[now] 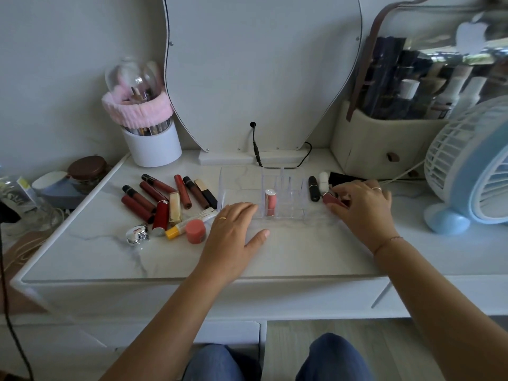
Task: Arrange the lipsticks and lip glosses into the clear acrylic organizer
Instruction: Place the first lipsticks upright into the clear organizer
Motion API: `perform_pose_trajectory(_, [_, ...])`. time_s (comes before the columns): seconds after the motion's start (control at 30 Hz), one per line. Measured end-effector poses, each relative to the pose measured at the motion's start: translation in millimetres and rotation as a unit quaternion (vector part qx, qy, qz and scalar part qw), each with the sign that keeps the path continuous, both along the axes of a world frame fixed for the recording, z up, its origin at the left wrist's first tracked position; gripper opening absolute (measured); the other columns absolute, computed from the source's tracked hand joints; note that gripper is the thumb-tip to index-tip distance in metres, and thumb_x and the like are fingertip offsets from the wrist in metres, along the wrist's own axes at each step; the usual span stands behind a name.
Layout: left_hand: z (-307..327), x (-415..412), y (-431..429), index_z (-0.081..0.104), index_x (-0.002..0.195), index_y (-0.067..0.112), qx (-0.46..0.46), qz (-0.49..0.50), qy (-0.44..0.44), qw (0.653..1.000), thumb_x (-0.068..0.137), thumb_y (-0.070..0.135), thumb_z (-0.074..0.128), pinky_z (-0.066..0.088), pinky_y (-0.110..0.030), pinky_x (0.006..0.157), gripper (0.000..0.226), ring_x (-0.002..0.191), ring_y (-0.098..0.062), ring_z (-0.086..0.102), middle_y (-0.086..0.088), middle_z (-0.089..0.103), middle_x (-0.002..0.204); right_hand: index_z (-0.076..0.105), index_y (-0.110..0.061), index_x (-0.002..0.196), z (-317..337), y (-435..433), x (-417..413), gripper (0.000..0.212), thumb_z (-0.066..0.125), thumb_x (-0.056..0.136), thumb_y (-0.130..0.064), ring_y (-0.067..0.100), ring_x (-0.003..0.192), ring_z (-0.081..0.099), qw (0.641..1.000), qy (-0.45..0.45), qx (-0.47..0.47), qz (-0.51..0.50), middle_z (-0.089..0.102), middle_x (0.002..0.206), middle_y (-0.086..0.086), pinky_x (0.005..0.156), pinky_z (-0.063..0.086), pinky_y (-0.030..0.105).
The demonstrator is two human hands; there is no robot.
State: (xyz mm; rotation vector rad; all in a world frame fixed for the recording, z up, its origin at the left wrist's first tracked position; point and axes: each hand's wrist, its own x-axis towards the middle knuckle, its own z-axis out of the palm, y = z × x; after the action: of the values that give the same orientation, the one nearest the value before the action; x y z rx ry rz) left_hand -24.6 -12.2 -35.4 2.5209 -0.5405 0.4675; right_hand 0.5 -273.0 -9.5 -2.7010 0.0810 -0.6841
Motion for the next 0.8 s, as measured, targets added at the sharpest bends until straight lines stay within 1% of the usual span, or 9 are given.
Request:
perform_pose_trajectory(0.23, [0.6,-0.6,0.1,0.040,0.137,0.018,0.006,0.005,0.000,1.000,0.091,0.044,0.049,0.016,-0.021,0.106,0.054,0.131,-0.015,0.031,0.002,0.042,0.140,0.071,-0.023,0.096,-3.5,5.2,5.5,0.017,0.067,0.082,-0.031,0.027,0.103,0.050,0.999,0.003,-0.043,0.022,0.071,0.094,-0.001,0.080,0.022,0.035])
perform_pose_trajectory(0.33, [1.2,-0.8,0.1,0.041,0.137,0.017,0.005,0.005,-0.001,1.000,0.091,0.043,0.049,0.016,-0.021,0.106,0.054,0.131,-0.016,0.031,0.002,0.043,0.140,0.070,-0.022,0.103,-5.1,7.7,5.1,0.024,0.063,0.084,-0.036,0.027,0.104,0.050,0.998,0.025,-0.050,0.023,0.071,0.097,0.001,0.081,0.020,0.034])
perform_pose_trajectory(0.4, [1.8,-1.1,-0.1,0.040,0.137,0.017,0.005,0.005,-0.001,1.000,0.091,0.042,0.050,0.016,-0.021,0.106,0.054,0.131,-0.015,0.031,0.002,0.043,0.140,0.068,-0.021,0.108,-5.9,8.2,3.2,0.028,0.063,0.085,-0.034,0.028,0.106,0.051,0.998,0.026,-0.045,0.025,0.070,0.102,0.002,0.084,0.021,0.034])
perform_pose_trajectory(0.43, [2.0,-1.4,-0.2,0.040,0.138,0.018,0.004,0.004,-0.001,1.000,0.091,0.042,0.049,0.016,-0.021,0.106,0.054,0.131,-0.015,0.031,0.002,0.042,0.141,0.067,-0.019,0.111,-5.6,7.9,2.1,0.030,0.065,0.084,-0.031,0.028,0.105,0.051,0.999,0.019,-0.027,0.032,0.070,0.104,0.002,0.087,0.024,0.035])
perform_pose_trajectory(0.5, [2.1,-1.7,-0.4,0.039,0.138,0.018,0.004,0.004,-0.002,1.000,0.091,0.043,0.049,0.016,-0.020,0.106,0.055,0.131,-0.014,0.029,0.003,0.042,0.141,0.065,-0.018,0.117,-0.8,8.4,-2.5,0.034,0.068,0.083,-0.023,0.025,0.099,0.055,0.996,0.000,0.057,0.066,0.068,0.102,0.001,0.089,0.037,0.033])
perform_pose_trajectory(0.57, [2.1,-1.8,-0.8,0.039,0.138,0.018,0.004,0.003,-0.005,1.000,0.090,0.043,0.049,0.016,-0.021,0.105,0.054,0.131,-0.014,0.030,0.003,0.042,0.141,0.063,-0.022,0.119,7.0,11.6,-7.7,0.036,0.067,0.084,-0.019,0.003,0.085,0.055,0.980,-0.009,0.156,0.121,0.063,0.093,-0.009,0.078,0.040,0.014])
perform_pose_trajectory(0.6, [2.2,-1.8,-0.9,0.040,0.137,0.018,0.004,0.002,-0.007,1.000,0.090,0.043,0.050,0.016,-0.021,0.105,0.054,0.131,-0.015,0.030,0.002,0.043,0.140,0.062,-0.025,0.118,11.1,14.4,-9.8,0.035,0.067,0.084,-0.016,-0.002,0.078,0.053,0.971,-0.015,0.185,0.149,0.062,0.089,-0.014,0.071,0.038,0.006])
perform_pose_trajectory(0.63, [2.3,-1.7,-1.0,0.040,0.137,0.017,0.004,0.001,-0.008,1.000,0.090,0.042,0.050,0.016,-0.021,0.105,0.054,0.131,-0.015,0.031,0.002,0.043,0.140,0.062,-0.027,0.117,15.1,18.0,-11.4,0.036,0.066,0.084,-0.013,-0.004,0.074,0.053,0.963,-0.020,0.206,0.173,0.062,0.086,-0.018,0.068,0.038,0.004])
perform_pose_trajectory(0.8, [2.3,-1.3,-0.4,0.042,0.136,0.017,0.006,0.002,-0.012,1.000,0.090,0.042,0.052,0.017,-0.021,0.105,0.053,0.129,-0.015,0.033,0.001,0.045,0.139,0.059,-0.026,0.118,29.6,40.9,-13.5,0.037,0.065,0.085,-0.010,0.001,0.074,0.061,0.940,-0.022,0.252,0.229,0.069,0.086,-0.010,0.068,0.045,0.009])
